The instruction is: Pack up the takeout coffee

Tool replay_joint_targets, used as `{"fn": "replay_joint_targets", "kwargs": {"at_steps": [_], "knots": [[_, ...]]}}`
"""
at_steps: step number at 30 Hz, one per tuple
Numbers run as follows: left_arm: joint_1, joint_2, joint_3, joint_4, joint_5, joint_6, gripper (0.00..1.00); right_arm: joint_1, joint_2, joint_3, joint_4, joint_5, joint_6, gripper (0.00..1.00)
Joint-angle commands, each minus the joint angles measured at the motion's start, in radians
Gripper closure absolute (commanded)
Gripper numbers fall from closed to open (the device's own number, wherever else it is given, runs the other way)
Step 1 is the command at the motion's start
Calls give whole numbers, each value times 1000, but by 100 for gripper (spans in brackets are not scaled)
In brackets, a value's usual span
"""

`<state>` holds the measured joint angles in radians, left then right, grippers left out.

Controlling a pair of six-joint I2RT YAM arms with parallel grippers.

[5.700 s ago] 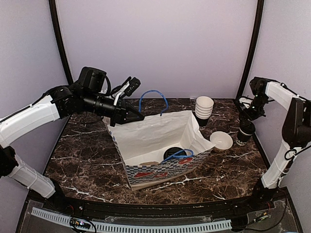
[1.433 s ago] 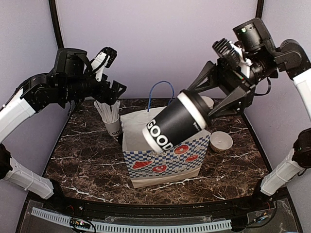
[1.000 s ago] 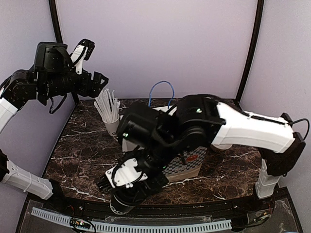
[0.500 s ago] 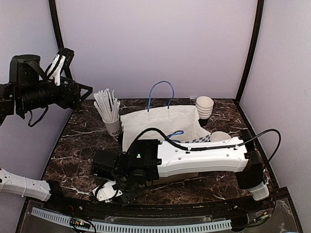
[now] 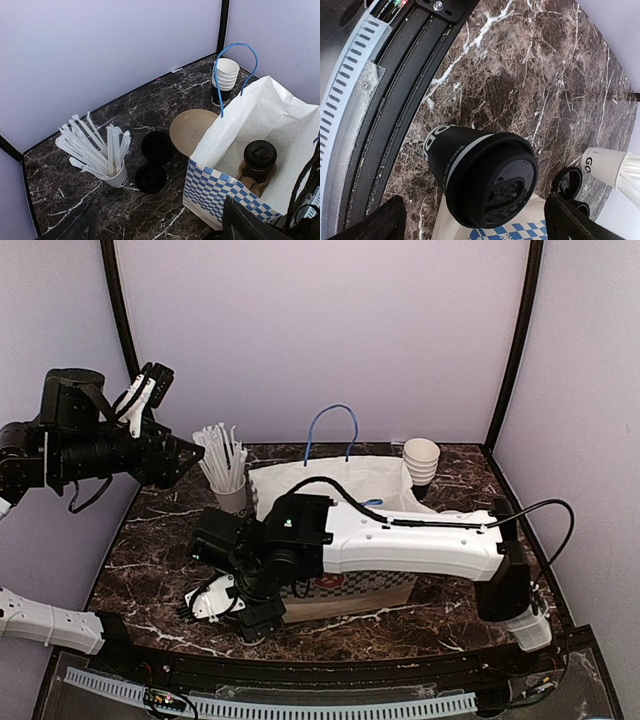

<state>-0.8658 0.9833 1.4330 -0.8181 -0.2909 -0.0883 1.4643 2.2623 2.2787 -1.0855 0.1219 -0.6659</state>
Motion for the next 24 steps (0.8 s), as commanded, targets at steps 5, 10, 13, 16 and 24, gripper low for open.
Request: {"fn": "replay_joint_targets", "kwargs": {"at_steps": [5, 10, 13, 16, 24], "knots": [[8, 68, 71, -201, 25, -81, 16, -1, -197, 54, -45, -270, -71, 2], [7, 105, 67, -421, 118, -206, 21, -14, -234, 269, -211, -373, -136, 2], [7, 126, 40, -493, 220, -268, 24, -42, -279, 291, -246, -339, -154, 3], [5, 135, -5, -530, 323, -293, 24, -115, -351, 247, -223, -309, -136, 3], [-199, 147, -166, -336, 363, -205, 6, -431, -514, 110, -153, -279, -102, 3]]}}
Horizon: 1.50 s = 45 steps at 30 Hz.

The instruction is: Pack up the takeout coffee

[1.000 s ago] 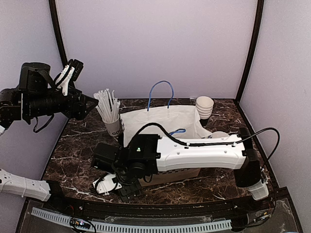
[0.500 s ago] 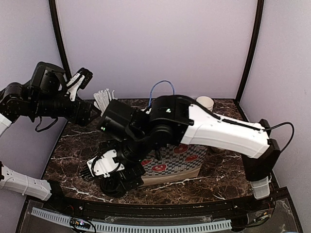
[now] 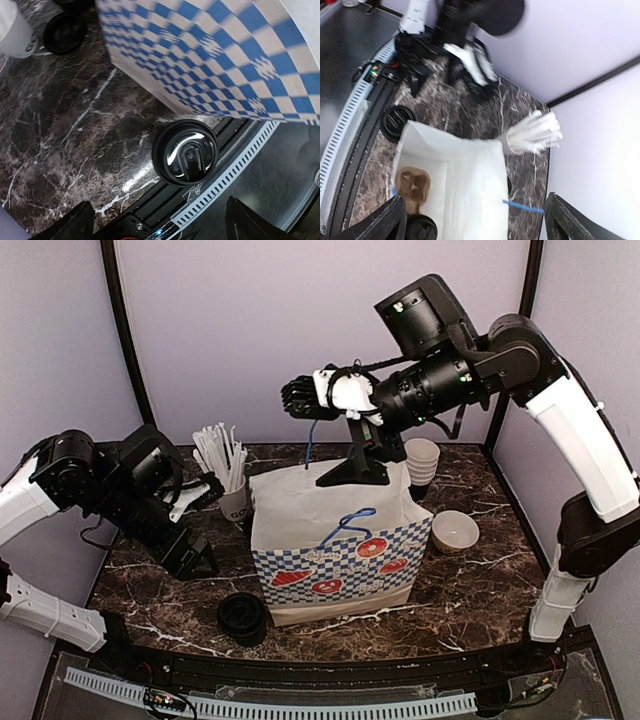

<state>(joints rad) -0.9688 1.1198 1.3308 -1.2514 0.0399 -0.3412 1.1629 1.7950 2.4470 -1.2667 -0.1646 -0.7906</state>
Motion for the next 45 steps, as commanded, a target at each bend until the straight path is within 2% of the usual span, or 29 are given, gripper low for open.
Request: {"fn": "replay_joint_targets", "kwargs": {"at_steps": [1, 7, 16, 19, 25, 28, 39, 45], "knots": [[-140, 26, -76, 118, 26, 74, 6, -177, -61, -80, 26, -6, 23, 3], [-228, 87, -147, 240, 11, 174, 5, -389, -147, -233, 45, -98, 46, 4], [-237, 150, -188, 256, -1, 190, 3, -465, -262, -462, 168, -92, 70, 3], [-237, 154, -168, 226, -64, 160, 5, -476, -258, -462, 169, -101, 79, 3], [-237, -25, -160, 317, -108, 141, 3, -480, -239, -442, 172, -164, 110, 4], [-237, -83, -175, 313, -143, 107, 3, -480, -203, -422, 156, -209, 137, 4], [-237, -121, -213, 289, -222, 8, 4, -465, -62, -375, 25, -341, 111, 10], [-237, -131, -223, 313, -253, 7, 3, -450, -5, -363, 88, -367, 158, 19]]}}
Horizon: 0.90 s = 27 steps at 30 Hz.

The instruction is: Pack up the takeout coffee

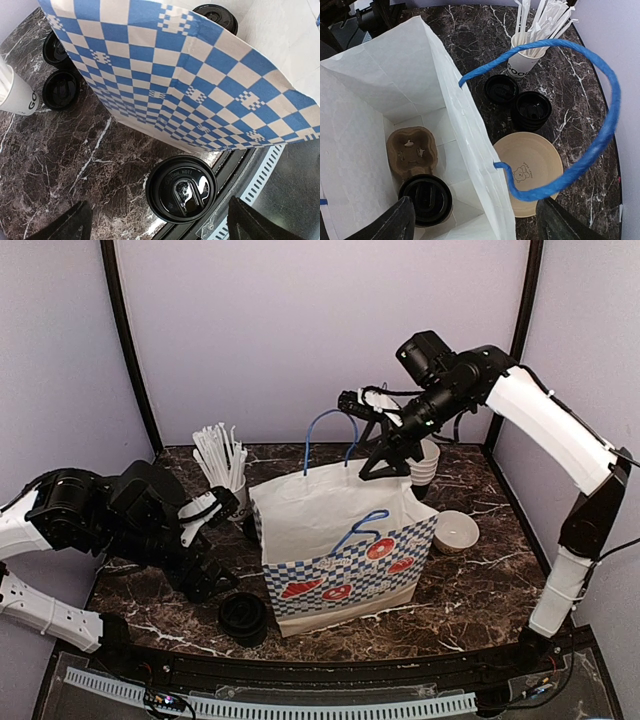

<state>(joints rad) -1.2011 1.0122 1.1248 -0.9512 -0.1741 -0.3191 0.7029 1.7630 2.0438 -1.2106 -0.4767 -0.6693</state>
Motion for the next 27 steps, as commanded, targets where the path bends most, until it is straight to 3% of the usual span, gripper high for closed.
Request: {"fn": "replay_joint_targets", "kwargs": {"at_steps": [1, 4, 8, 14, 20, 27], "knots": [[-5, -25, -18, 20, -39, -13, 3, 10, 40, 51, 38, -66, 41, 22], [-5, -28, -26, 44, -40, -6, 3, 15, 85, 92, 19, -95, 33, 32], [-5, -32, -20, 79, -93, 16, 1, 16, 132, 148, -60, -111, -12, 54], [-2, -27, -7, 144, -237, 42, 1, 17, 131, 129, -83, -110, -45, 63], [16, -18, -13, 181, -270, 67, 1, 16, 131, 117, -89, -74, -54, 100], [38, -16, -14, 210, -263, 93, 1, 14, 46, 80, -56, -4, -28, 100]]}}
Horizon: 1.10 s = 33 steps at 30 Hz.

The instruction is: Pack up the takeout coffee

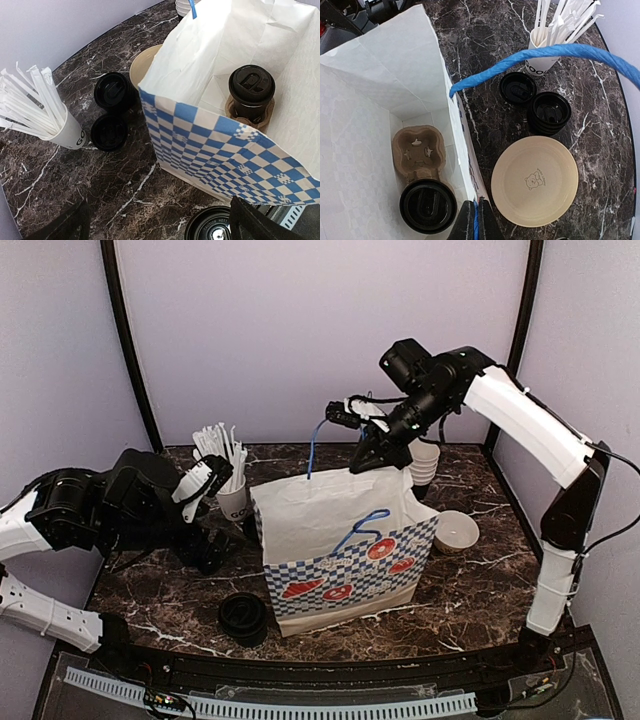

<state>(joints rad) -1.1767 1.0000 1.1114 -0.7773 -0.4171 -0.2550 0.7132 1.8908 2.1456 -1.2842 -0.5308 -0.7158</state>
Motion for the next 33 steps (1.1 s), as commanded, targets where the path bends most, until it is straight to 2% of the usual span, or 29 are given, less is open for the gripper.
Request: {"fn": "replay_joint_targets", "kwargs": {"at_steps": [1, 7, 17, 25, 33], "knots": [[18, -7, -3, 40, -20, 33, 1, 4, -100, -33, 29, 62, 30, 100], [45, -6, -14, 84, -2, 53, 1, 5, -204, -119, 92, 83, 87, 100], [62, 23, -4, 92, 27, 63, 3, 83, -344, -327, 124, -19, 93, 100], [67, 11, 19, 38, -15, 32, 5, 195, -421, -434, 80, -89, 75, 100], [73, -53, 2, 21, -53, 10, 6, 252, -414, -462, 31, -109, 62, 100]]}}
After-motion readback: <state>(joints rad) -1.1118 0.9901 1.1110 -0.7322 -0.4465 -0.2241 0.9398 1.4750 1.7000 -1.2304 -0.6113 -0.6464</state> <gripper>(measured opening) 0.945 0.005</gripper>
